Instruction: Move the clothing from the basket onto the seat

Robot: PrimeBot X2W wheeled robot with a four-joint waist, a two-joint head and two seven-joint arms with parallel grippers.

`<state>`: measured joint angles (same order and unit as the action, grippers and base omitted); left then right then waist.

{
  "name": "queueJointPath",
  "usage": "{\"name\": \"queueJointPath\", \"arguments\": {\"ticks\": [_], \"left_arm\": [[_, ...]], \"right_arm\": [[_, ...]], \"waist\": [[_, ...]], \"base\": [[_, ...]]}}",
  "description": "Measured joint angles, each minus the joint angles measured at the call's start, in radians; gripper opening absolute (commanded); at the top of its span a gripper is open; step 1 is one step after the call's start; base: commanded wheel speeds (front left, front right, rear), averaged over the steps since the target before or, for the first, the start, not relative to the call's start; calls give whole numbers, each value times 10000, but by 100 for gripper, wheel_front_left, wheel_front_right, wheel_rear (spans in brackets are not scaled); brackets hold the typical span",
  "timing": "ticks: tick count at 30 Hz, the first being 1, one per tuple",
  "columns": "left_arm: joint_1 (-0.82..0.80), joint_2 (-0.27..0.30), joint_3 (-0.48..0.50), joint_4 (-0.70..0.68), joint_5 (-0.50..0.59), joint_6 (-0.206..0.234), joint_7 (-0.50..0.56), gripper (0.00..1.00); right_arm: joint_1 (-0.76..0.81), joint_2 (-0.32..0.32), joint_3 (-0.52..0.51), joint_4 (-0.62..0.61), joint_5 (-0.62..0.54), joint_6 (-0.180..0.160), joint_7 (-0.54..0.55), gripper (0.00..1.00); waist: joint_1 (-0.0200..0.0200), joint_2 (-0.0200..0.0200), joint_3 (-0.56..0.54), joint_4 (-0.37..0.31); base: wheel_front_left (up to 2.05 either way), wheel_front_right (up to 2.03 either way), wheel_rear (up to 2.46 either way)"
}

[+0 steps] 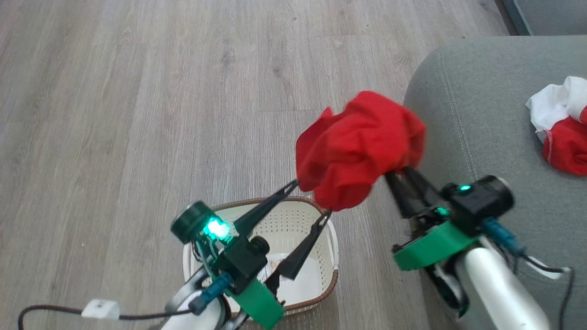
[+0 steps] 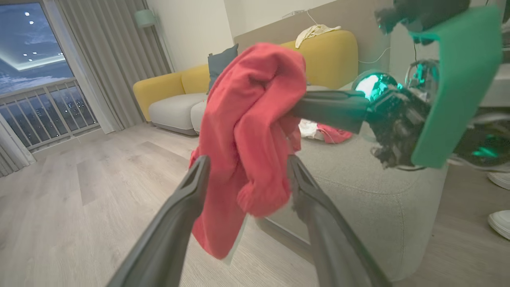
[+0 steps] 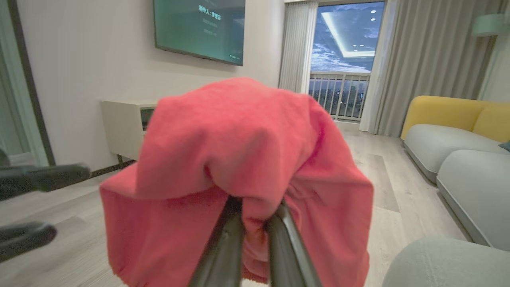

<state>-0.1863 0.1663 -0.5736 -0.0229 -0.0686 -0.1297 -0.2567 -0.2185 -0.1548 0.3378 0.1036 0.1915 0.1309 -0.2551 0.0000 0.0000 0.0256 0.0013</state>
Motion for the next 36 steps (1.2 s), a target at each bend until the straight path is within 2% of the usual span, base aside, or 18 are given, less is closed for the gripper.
{"name": "queueJointPath", "arguments": {"ticks": [9,19,27,36], "left_arm": [[258,40,-178,366,299,0,0,100],[492,40,-362,788,69,0,0,100],[757,102,-667,1300,71,0,0,100],[910,-29,-353,1367,71,0,0,100]], "right_arm": [[696,127,-1990,-142,-82,0,0,0],[1405,554,-3476,334,119,0,0,0],[1538,732,-3678,690,165,0,0,0],[1536,840,-3799,767,167,0,0,0]], "waist": [[0,0,71,-32],[0,0,139,-139],[0,0,231,-229],[0,0,330,-295]], "base": [[0,0,0],[0,0,0],[0,0,0],[0,0,0]]}}
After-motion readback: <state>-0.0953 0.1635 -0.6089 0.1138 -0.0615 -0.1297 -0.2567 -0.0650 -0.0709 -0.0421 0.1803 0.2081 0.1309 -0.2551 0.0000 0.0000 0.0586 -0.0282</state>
